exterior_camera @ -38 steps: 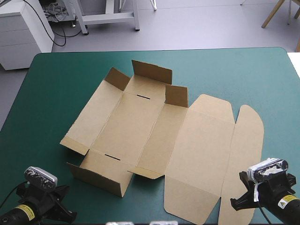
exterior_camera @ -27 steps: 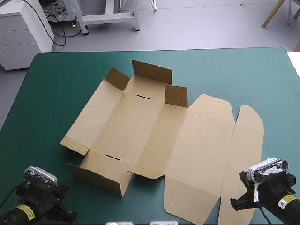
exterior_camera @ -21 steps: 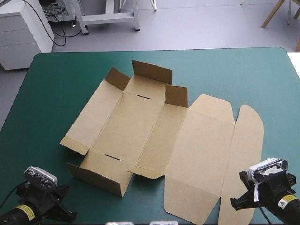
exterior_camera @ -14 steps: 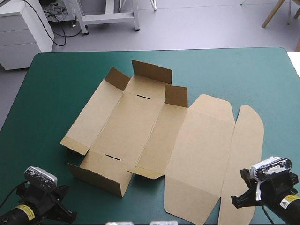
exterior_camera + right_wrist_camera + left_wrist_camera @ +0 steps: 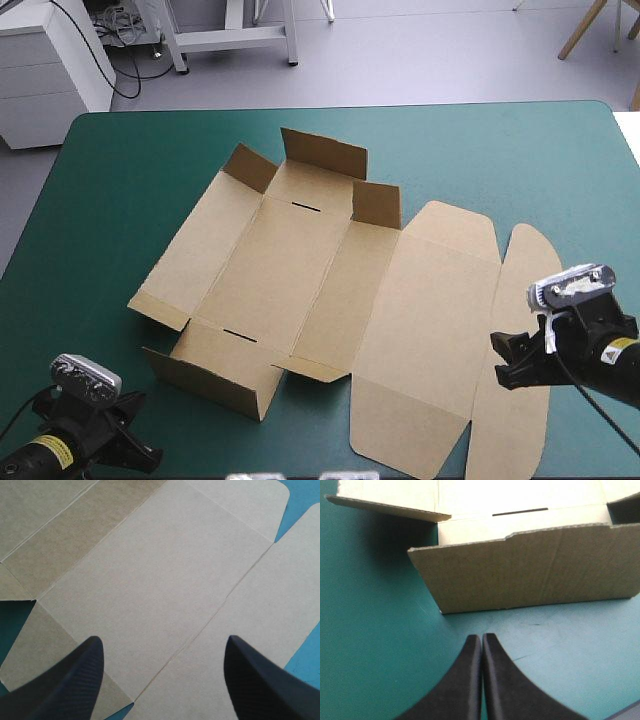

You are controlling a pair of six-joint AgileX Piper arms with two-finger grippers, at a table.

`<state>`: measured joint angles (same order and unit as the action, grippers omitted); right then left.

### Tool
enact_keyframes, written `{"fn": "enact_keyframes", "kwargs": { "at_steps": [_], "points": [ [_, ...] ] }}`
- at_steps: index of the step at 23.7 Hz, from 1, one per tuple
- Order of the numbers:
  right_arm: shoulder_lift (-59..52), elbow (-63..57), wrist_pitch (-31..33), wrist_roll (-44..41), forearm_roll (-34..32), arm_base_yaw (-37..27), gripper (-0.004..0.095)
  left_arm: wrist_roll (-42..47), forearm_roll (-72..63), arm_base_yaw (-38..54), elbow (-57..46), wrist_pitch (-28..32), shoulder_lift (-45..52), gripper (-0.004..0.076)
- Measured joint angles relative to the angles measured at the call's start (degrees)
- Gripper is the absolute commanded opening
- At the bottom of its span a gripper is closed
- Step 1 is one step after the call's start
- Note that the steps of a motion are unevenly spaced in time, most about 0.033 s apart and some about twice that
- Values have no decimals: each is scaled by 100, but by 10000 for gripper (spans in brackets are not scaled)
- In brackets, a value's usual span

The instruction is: Fold the box

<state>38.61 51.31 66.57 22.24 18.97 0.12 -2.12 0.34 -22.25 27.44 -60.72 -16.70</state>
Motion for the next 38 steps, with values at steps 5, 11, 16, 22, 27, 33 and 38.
{"fn": "enact_keyframes", "kwargs": {
  "at_steps": [5, 11, 16, 22, 27, 33, 38],
  "points": [
    [804, 724, 357, 130, 0, 0, 634, 0, 65, 0, 0, 213, 0, -10],
    [1630, 1502, 415, 411, 0, 0, 634, 0, 71, 0, 0, 324, 0, -10],
    [2839, 2456, 415, 666, 307, 0, 634, 0, 91, 0, 0, 867, 0, -10],
    [4255, 3537, 409, 1132, 692, 242, 634, 0, 84, 0, 0, 1990, 0, -10],
    [5564, 4766, 405, 1175, 692, 866, 634, 0, 84, 0, 149, 2174, 0, -10],
    [6636, 5862, 396, 1177, 525, 1146, 634, 92, 69, 0, 452, 2006, -111, -10],
    [7228, 6427, 396, 1177, 435, 1154, 634, 98, 69, 0, 754, 1465, -462, -10]
  ]
}}
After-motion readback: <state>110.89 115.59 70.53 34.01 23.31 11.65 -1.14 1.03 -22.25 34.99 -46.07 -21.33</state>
